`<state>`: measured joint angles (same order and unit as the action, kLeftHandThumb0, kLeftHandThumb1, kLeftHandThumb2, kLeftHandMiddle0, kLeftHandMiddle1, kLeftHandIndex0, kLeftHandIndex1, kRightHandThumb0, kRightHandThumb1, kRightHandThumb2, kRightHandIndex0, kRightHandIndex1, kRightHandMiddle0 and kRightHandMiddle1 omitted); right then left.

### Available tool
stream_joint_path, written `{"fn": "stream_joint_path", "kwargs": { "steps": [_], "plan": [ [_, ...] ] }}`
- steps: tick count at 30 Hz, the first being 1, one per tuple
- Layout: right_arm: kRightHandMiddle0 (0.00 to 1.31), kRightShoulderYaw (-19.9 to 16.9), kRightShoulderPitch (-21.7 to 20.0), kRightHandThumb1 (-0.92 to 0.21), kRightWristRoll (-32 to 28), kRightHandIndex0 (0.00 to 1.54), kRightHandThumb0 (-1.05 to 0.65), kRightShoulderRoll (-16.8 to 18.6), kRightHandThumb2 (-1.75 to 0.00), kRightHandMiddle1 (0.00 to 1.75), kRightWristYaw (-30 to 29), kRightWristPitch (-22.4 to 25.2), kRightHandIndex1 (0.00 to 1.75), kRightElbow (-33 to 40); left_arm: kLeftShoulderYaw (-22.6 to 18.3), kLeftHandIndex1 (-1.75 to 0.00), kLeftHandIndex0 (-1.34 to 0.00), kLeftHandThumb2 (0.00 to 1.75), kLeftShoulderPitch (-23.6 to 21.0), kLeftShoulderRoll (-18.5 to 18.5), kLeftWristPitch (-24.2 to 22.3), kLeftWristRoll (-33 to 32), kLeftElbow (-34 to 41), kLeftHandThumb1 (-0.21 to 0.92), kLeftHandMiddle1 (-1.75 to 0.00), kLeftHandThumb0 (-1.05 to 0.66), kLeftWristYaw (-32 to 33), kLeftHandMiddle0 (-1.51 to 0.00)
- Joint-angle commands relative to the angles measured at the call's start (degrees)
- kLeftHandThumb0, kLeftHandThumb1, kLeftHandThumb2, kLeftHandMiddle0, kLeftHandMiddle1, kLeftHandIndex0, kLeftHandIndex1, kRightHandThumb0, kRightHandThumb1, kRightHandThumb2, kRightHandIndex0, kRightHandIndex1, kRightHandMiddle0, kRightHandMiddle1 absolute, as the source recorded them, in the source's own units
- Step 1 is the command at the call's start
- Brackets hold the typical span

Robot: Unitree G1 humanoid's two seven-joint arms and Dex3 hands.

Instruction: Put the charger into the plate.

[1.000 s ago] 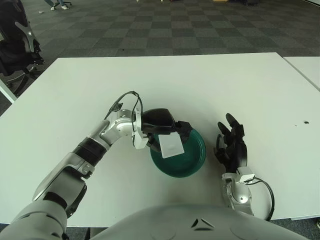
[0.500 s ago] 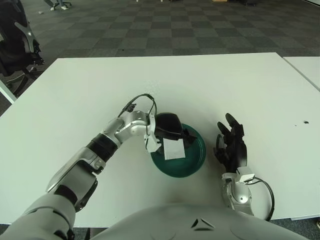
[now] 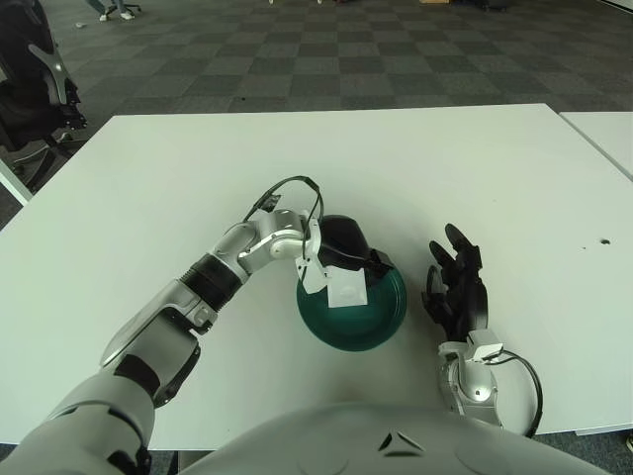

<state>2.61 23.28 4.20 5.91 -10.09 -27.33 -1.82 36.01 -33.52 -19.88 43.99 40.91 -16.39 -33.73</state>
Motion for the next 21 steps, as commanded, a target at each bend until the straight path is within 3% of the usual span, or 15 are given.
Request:
{"fn": "stream_joint_path", "kwargs": {
  "steps": [1, 3, 4, 5, 6, 7, 9, 12, 15, 21],
  "plan": [
    [0.0, -1.8, 4.2, -0.92, 0.4, 0.11, -0.66, -2.3, -0.6, 0.58, 0.7, 4.1, 0.52, -16.1, 1.2, -1.42, -0.6, 0.61, -2.6, -0.6, -0.7, 1.5, 0.4, 0.67, -1.75, -0.4, -1.2, -0.88],
    [0.0, -1.7, 4.0, -0.92, 0.5, 0.11, -0.66, -2.5, -0.6, 0.58, 0.8, 3.5, 0.52, -16.7, 1.3, -1.46, -0.51, 0.47, -2.9, -0.8, -0.7, 2.3, 0.6, 0.79, -1.75, -0.39, -1.1, -0.79],
    [0.0, -1.7, 3.9, -0.92, 0.5, 0.11, -0.67, -2.8, -0.6, 0.58, 1.2, 3.3, 0.52, -17.0, 1.4, -1.4, -0.34, 0.52, -3.2, -1.0, -0.6, 2.5, 0.9, 0.83, -1.71, -0.6, -1.5, -0.51],
    [0.0, -1.6, 3.8, -0.92, 0.5, 0.1, -0.67, -3.0, -0.6, 0.58, 1.4, 3.1, 0.51, -17.3, 1.5, -1.22, -0.22, 0.6, -3.5, -1.2, -0.6, 2.7, 1.1, 0.87, -1.43, -0.76, -1.7, -0.34],
    [0.0, -1.6, 3.6, -0.92, 0.3, 0.09, -0.67, -3.3, -0.6, 0.58, 1.9, 3.0, 0.51, -17.8, 1.4, -1.15, -0.18, 0.63, -3.9, -1.6, -0.3, 2.3, 1.7, 0.88, -1.31, -0.82, -2.4, -0.28],
    [0.0, -1.7, 3.4, -0.92, 0.1, 0.08, -0.67, -3.4, -0.6, 0.57, 2.3, 3.0, 0.5, -18.2, 1.3, -0.99, -0.11, 0.69, -4.1, -1.9, -0.1, 2.0, 2.0, 0.89, -1.05, -0.9, -2.8, -0.21],
    [0.0, -1.7, 3.2, -0.92, -0.2, 0.07, -0.67, -3.6, -0.61, 0.55, 2.9, 3.1, 0.48, -18.5, 1.1, -0.78, -0.05, 0.77, -4.4, -2.4, 0.2, 1.1, 2.9, 0.91, -0.7, -0.99, -3.7, -0.17],
    [0.0, -1.8, 3.1, -0.92, -0.6, 0.06, -0.67, -3.8, -0.62, 0.5, 3.8, 3.9, 0.45, -18.6, 0.6, -0.59, -0.01, 0.83, -4.7, -3.5, 0.3, -0.8, 4.6, 0.92, -0.39, -1.03, -5.7, -0.14],
    [0.0, -2.1, 2.9, -0.92, -1.1, 0.05, -0.66, -3.9, -0.64, 0.44, 4.7, 4.5, 0.41, -18.8, 0.5, -0.44, 0.0, 0.87, -4.9, -3.7, -0.1, -1.2, 5.2, 0.92, -0.2, -1.04, -7.0, -0.12],
    [0.0, -2.5, 2.5, -0.92, -1.7, 0.08, -0.66, -3.1, -0.66, 0.36, 5.1, 5.7, 0.28, -17.5, 0.5, -0.25, 0.0, 0.88, -5.3, -3.9, -1.4, -1.5, 6.2, 0.92, -0.06, -1.05, -9.6, -0.06]
  ]
}}
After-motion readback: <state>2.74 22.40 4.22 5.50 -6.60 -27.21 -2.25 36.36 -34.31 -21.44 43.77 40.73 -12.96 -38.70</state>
